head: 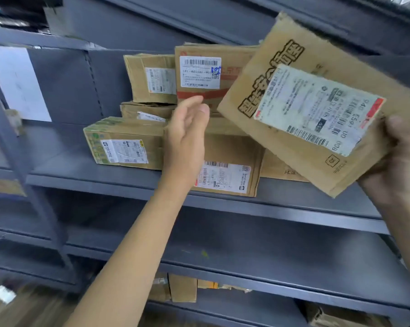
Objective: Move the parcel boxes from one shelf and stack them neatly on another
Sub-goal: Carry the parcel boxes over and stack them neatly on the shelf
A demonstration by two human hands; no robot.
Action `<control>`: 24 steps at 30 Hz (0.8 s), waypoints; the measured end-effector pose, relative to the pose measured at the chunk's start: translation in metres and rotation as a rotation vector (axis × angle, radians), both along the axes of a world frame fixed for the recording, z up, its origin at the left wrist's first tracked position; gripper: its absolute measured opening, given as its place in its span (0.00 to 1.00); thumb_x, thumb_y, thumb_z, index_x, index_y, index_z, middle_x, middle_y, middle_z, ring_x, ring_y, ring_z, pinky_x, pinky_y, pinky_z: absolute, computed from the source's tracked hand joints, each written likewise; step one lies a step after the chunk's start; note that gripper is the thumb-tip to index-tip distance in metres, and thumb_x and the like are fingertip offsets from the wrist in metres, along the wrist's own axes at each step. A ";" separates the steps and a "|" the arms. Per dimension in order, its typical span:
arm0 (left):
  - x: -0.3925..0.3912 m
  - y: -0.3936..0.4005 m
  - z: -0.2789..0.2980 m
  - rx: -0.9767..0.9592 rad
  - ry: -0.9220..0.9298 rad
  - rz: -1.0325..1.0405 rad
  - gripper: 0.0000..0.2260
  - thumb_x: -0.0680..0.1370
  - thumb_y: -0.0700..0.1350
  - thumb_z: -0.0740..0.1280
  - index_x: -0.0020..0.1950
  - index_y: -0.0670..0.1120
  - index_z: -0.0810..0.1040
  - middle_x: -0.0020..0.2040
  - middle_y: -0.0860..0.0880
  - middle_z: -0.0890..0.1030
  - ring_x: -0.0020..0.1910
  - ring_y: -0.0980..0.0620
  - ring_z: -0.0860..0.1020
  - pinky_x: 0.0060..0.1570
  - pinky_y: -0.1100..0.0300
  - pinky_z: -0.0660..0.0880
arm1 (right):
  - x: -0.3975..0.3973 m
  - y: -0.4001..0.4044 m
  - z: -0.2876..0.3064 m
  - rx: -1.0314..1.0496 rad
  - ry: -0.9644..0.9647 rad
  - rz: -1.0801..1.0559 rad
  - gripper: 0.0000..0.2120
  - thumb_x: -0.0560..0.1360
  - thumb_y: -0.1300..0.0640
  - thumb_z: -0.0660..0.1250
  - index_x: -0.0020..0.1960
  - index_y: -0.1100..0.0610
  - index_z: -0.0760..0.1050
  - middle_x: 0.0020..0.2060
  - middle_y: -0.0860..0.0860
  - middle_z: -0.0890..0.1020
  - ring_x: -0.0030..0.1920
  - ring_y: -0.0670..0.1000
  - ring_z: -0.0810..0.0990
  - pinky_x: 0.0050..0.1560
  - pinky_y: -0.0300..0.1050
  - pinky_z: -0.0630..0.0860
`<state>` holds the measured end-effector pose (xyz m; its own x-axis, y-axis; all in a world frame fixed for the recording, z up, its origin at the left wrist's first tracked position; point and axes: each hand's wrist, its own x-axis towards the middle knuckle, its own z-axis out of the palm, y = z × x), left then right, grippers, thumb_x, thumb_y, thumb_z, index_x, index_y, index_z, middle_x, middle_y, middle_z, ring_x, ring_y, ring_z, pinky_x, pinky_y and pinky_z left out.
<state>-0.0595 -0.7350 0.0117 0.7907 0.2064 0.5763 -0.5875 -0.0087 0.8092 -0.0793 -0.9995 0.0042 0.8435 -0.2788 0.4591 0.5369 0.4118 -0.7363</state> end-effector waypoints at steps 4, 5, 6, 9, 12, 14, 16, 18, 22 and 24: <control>-0.009 0.038 0.001 0.113 0.095 -0.193 0.19 0.74 0.59 0.64 0.63 0.56 0.72 0.60 0.57 0.79 0.62 0.58 0.74 0.64 0.55 0.69 | 0.009 0.053 -0.001 -0.234 0.102 0.224 0.16 0.80 0.54 0.52 0.53 0.52 0.79 0.50 0.51 0.85 0.52 0.51 0.83 0.45 0.48 0.81; -0.013 0.045 -0.001 0.188 0.115 -0.162 0.18 0.75 0.56 0.66 0.64 0.58 0.70 0.59 0.62 0.78 0.61 0.63 0.74 0.62 0.60 0.69 | 0.009 0.066 0.000 -0.242 0.117 0.275 0.17 0.80 0.55 0.52 0.51 0.52 0.81 0.50 0.51 0.85 0.51 0.51 0.83 0.45 0.48 0.81; -0.016 0.052 -0.004 0.233 0.123 -0.099 0.19 0.76 0.51 0.68 0.64 0.60 0.68 0.58 0.65 0.77 0.59 0.67 0.73 0.59 0.65 0.69 | 0.011 0.077 0.000 -0.242 0.133 0.316 0.19 0.80 0.55 0.52 0.49 0.53 0.82 0.49 0.51 0.85 0.50 0.51 0.83 0.46 0.47 0.81; -0.020 0.074 -0.014 0.233 0.148 0.059 0.27 0.76 0.42 0.69 0.72 0.56 0.64 0.61 0.64 0.76 0.58 0.69 0.72 0.56 0.70 0.70 | 0.015 0.108 -0.002 -0.205 0.216 0.333 0.16 0.80 0.55 0.53 0.50 0.54 0.79 0.46 0.50 0.86 0.48 0.49 0.84 0.44 0.44 0.81; -0.027 0.093 -0.018 0.185 0.162 0.107 0.28 0.75 0.38 0.69 0.72 0.53 0.65 0.61 0.60 0.77 0.58 0.67 0.74 0.54 0.70 0.72 | 0.019 0.130 -0.002 -0.162 0.259 0.373 0.13 0.80 0.54 0.55 0.51 0.54 0.78 0.44 0.48 0.86 0.46 0.48 0.84 0.44 0.45 0.82; -0.034 0.103 -0.019 0.156 0.161 0.125 0.26 0.75 0.37 0.69 0.69 0.54 0.68 0.58 0.61 0.78 0.55 0.68 0.76 0.50 0.72 0.73 | 0.022 0.142 -0.002 -0.153 0.263 0.435 0.15 0.80 0.54 0.55 0.47 0.52 0.81 0.42 0.48 0.86 0.45 0.46 0.84 0.44 0.44 0.82; -0.044 0.114 -0.020 0.135 0.156 0.189 0.24 0.74 0.37 0.70 0.63 0.59 0.70 0.54 0.61 0.79 0.53 0.67 0.77 0.49 0.71 0.74 | 0.024 0.156 0.003 -0.177 0.251 0.453 0.16 0.81 0.53 0.54 0.47 0.52 0.80 0.42 0.47 0.86 0.44 0.45 0.84 0.42 0.42 0.82; -0.051 0.126 -0.025 0.100 0.160 0.227 0.21 0.74 0.38 0.71 0.58 0.61 0.72 0.51 0.61 0.82 0.52 0.64 0.78 0.49 0.67 0.76 | 0.028 0.168 0.005 -0.202 0.207 0.468 0.13 0.81 0.54 0.54 0.55 0.53 0.77 0.44 0.46 0.86 0.46 0.46 0.84 0.42 0.42 0.81; -0.054 0.156 -0.036 0.003 0.268 0.195 0.17 0.74 0.42 0.70 0.60 0.58 0.75 0.51 0.60 0.83 0.52 0.61 0.80 0.55 0.60 0.74 | 0.029 0.192 -0.005 -0.199 0.120 0.630 0.21 0.74 0.58 0.59 0.67 0.53 0.70 0.56 0.50 0.82 0.54 0.51 0.82 0.51 0.48 0.80; -0.049 0.177 -0.041 -0.045 0.299 0.180 0.17 0.74 0.42 0.70 0.60 0.58 0.75 0.50 0.60 0.83 0.51 0.60 0.80 0.54 0.60 0.74 | 0.030 0.210 -0.011 -0.302 0.090 0.666 0.28 0.71 0.60 0.63 0.71 0.52 0.66 0.60 0.51 0.80 0.57 0.53 0.80 0.50 0.49 0.80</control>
